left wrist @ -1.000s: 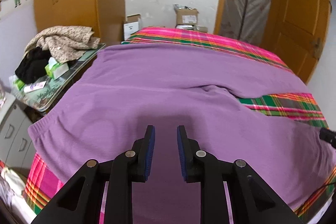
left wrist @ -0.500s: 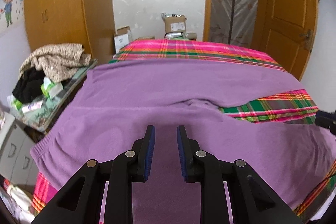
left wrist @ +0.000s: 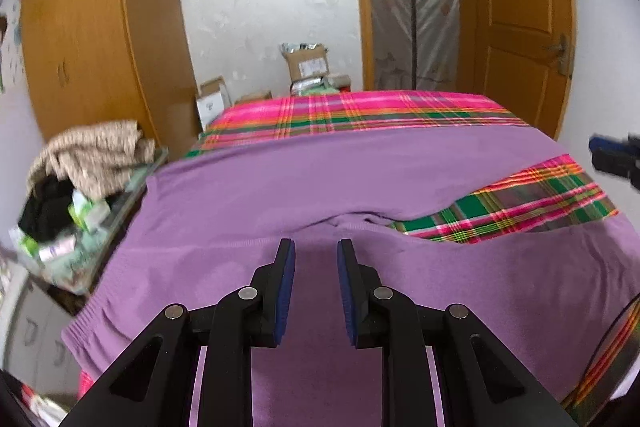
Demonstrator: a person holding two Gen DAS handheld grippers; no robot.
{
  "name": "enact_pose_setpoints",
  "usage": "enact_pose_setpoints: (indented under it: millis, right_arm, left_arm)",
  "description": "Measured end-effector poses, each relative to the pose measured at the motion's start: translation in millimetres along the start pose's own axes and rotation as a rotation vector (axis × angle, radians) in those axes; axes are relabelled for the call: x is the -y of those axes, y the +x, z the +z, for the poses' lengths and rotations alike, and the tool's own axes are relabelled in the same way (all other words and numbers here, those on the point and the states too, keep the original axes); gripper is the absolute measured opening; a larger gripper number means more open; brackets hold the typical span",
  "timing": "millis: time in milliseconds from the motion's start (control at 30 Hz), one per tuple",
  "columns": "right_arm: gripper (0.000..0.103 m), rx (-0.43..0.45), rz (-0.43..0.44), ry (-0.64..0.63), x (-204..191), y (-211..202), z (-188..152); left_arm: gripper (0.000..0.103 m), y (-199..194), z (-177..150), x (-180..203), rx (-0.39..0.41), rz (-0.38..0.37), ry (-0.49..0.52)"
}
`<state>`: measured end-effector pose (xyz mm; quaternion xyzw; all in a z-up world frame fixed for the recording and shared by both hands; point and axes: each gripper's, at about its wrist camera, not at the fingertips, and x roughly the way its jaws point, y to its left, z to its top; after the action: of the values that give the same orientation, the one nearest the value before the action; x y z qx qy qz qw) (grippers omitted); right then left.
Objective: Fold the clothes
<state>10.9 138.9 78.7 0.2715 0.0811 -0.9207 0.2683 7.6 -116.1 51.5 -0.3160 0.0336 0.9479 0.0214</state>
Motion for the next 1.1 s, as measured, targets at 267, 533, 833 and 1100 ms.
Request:
enact_pose_setpoints:
  millis: [267,533,833,1100]
  right_arm:
    - [0.026,-0.041,0.03,0.022,5,14,18]
    - [0.026,-0.095,0.07,-0.04,-1,36,45]
    - [0.026,-0.077,0.113,-0.114,-4,52,85]
    - [0.03,-0.122,0.166,-0.181,1,102,111]
  left_arm:
    - [0.022,-3,12,-26,0.005,0.078,-0.074]
    - [0.022,-2,33,-49,0.01,0.126,-0.076]
    - [0.023,-3,66,-89,0.02,0.181,-0.07]
    - [0.042,36,86,-132,-0.024,0.154,-0.052]
